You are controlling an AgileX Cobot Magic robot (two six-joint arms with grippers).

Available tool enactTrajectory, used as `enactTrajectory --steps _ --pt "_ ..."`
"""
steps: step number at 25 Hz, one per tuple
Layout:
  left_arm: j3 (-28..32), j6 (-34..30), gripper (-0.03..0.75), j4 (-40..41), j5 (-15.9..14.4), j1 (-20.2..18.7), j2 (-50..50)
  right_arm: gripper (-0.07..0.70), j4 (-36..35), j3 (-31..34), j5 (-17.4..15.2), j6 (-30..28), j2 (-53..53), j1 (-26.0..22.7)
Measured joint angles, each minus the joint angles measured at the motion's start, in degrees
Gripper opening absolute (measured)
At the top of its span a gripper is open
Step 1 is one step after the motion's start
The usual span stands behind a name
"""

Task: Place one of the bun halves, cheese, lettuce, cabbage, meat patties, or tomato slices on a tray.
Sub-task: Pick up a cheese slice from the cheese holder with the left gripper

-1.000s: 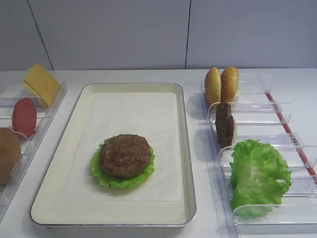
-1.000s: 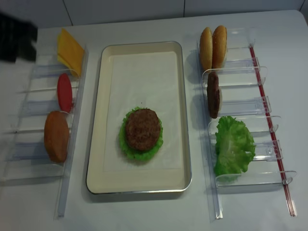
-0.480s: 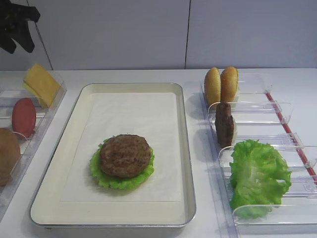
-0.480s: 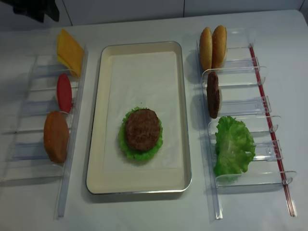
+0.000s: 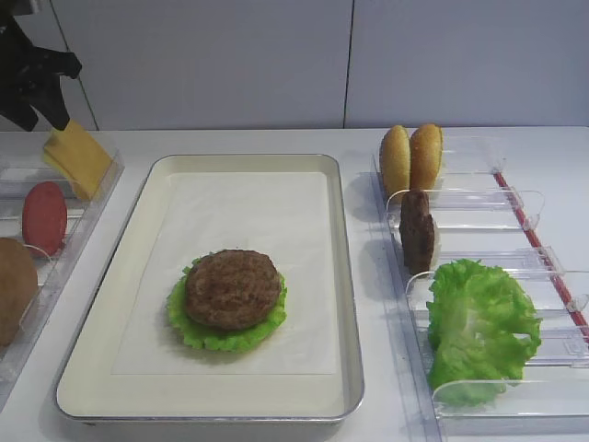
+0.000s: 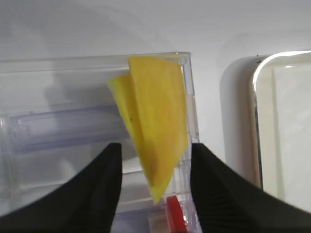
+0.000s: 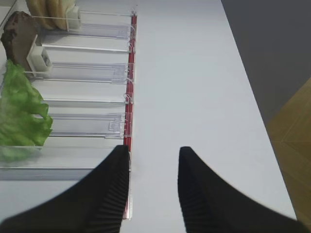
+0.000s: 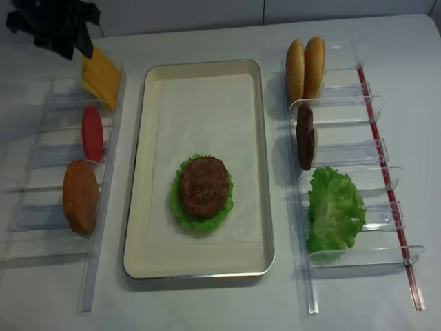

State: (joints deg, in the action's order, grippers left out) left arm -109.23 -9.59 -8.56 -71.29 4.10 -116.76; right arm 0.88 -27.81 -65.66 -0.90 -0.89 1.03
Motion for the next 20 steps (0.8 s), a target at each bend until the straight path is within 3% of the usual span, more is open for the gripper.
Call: enactTrajectory --steps 20 --pt "0.0 -2.3 0.308 -2.9 0.2 0.1 -3.3 0.269 0.0 0.0 0.0 0.0 0.0 0.0"
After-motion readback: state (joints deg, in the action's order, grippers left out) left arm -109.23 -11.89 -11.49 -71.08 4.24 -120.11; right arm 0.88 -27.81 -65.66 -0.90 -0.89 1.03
